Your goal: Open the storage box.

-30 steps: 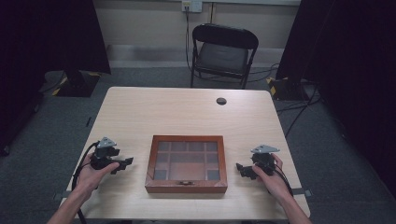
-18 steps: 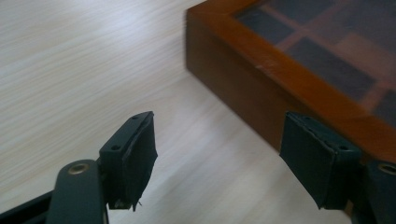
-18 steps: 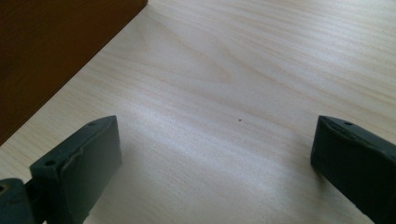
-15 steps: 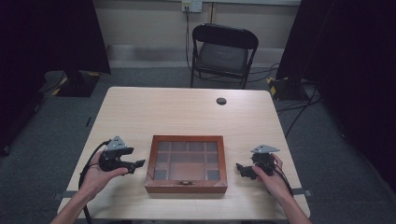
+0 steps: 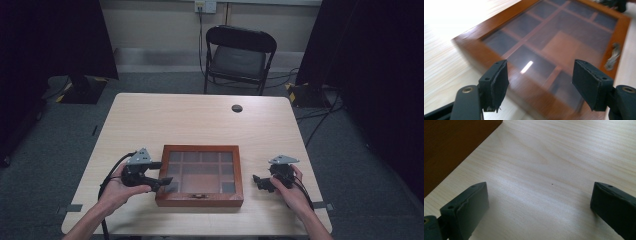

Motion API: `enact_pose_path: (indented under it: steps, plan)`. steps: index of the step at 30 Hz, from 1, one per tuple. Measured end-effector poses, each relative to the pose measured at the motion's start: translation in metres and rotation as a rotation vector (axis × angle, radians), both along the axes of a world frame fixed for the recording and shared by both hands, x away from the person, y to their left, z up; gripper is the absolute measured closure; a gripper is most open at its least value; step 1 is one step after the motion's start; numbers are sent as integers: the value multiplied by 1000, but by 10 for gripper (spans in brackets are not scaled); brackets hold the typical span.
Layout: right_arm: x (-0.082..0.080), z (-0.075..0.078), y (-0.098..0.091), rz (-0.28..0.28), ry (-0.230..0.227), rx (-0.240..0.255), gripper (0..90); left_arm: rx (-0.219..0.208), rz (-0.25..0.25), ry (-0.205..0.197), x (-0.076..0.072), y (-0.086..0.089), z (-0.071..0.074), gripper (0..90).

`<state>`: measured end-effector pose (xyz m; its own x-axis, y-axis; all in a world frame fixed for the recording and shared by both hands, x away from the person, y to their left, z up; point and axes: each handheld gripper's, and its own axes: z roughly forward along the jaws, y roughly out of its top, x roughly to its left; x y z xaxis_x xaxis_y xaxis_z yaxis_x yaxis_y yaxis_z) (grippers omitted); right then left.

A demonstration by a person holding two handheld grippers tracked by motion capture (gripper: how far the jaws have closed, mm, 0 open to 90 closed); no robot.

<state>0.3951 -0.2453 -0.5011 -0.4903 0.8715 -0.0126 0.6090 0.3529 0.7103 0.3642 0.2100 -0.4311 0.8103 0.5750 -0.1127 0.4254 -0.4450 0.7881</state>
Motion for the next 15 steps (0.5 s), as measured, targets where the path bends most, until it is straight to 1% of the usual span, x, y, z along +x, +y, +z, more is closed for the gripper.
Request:
enact_pose_path:
  steps: [1, 2, 4, 5, 6, 7, 8, 10, 11, 12, 15]
  plan:
    - [0, 0, 0, -1, 0, 1, 9, -21, 0, 2, 1, -2, 1, 288]
    - [0, 0, 0, -1, 0, 1, 9, -34, -5, 12, 1, -4, 3, 288]
    - [0, 0, 0, -2, 1, 1, 9, -32, -21, 8, 3, -12, 8, 285]
    - [0, 0, 0, -1, 1, 1, 8, -40, -24, 11, 5, -16, 9, 284]
    - [0, 0, 0, 0, 0, 0, 7, -40, -24, 11, 5, -16, 9, 282]
    - [0, 0, 0, 0, 0, 0, 7, -31, -33, 2, 6, -20, 10, 282]
    - [0, 0, 0, 0, 0, -1, 6, -25, -49, 18, 7, -27, 10, 280]
    - [0, 0, 0, 0, 1, -1, 6, -21, -77, 32, 8, -39, 9, 269]
    - [0, 0, 0, 0, 1, -1, 6, -29, -88, 34, 8, -42, 9, 269]
    - [0, 0, 0, 0, 1, -1, 6, -51, -96, 24, 8, -49, 10, 282]
    - [0, 0, 0, 0, 1, -1, 5, -42, -136, 26, 5, -61, 8, 266]
